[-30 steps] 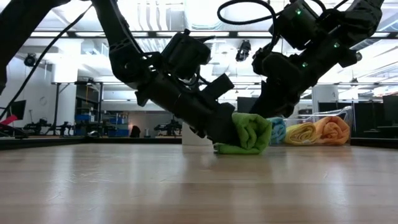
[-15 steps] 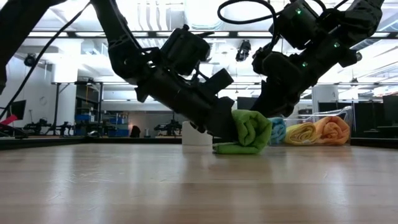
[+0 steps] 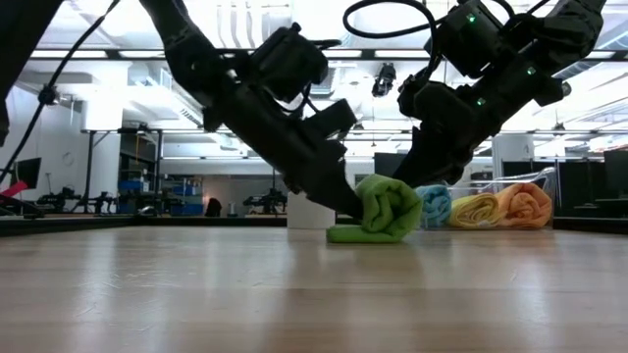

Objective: Roll microfiber towels into tight, uniform cylinder then place into a basket
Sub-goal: Roll the green microfiber cloth

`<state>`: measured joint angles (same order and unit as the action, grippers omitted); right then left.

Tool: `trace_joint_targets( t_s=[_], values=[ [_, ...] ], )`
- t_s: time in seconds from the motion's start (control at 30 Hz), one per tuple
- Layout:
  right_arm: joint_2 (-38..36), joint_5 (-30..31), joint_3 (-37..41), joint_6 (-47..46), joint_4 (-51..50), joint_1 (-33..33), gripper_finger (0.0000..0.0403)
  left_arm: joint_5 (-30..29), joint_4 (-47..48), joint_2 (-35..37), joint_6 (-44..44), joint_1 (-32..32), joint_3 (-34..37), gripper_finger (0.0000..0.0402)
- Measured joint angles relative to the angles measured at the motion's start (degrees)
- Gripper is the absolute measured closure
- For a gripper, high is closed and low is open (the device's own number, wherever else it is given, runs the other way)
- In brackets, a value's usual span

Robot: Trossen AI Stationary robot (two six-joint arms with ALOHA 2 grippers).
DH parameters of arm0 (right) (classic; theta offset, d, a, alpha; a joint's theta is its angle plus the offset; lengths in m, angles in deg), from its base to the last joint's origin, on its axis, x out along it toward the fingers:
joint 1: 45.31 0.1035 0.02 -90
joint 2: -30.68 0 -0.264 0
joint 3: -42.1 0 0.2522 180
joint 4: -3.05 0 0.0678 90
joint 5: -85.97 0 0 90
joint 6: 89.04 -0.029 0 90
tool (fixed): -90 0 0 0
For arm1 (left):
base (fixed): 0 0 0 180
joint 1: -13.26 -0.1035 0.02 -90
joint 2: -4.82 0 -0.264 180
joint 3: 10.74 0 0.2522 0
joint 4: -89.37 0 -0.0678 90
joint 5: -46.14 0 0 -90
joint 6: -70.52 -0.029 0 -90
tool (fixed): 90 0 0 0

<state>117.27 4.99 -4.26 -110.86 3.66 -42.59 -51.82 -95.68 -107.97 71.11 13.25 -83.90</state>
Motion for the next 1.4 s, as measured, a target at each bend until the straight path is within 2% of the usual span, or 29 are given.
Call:
trace_joint_targets(
  t_s=[0.3, 0.57, 0.93, 1.1, 1.4],
  values=[
    [0.00, 0.00, 0.00, 0.01, 0.11, 0.00, 0.0394, -3.77, 9.46, 4.85, 0.03, 0.00, 0.63, 0.0402],
    [0.00, -0.04, 0.00, 0.99, 1.33, 0.00, 0.0394, -12.81, 22.19, 6.86, 0.27, -0.04, 1.10, 0.0402],
    [0.63, 0.01, 0.04, 2.45, 2.95, -0.14, 0.0394, -13.25, 18.04, 2.82, -0.97, -1.11, 1.18, 0.0402],
    [3.31, 0.00, 0.02, 2.44, 7.90, -1.01, 0.0394, -6.72, 11.50, 1.72, -1.38, -1.15, 1.28, 0.0402],
    [9.70, 0.00, -2.15, 2.88, 11.42, -2.01, 0.0394, -6.07, 8.87, -0.23, -1.48, -1.82, 1.04, 0.0402]
  ],
)
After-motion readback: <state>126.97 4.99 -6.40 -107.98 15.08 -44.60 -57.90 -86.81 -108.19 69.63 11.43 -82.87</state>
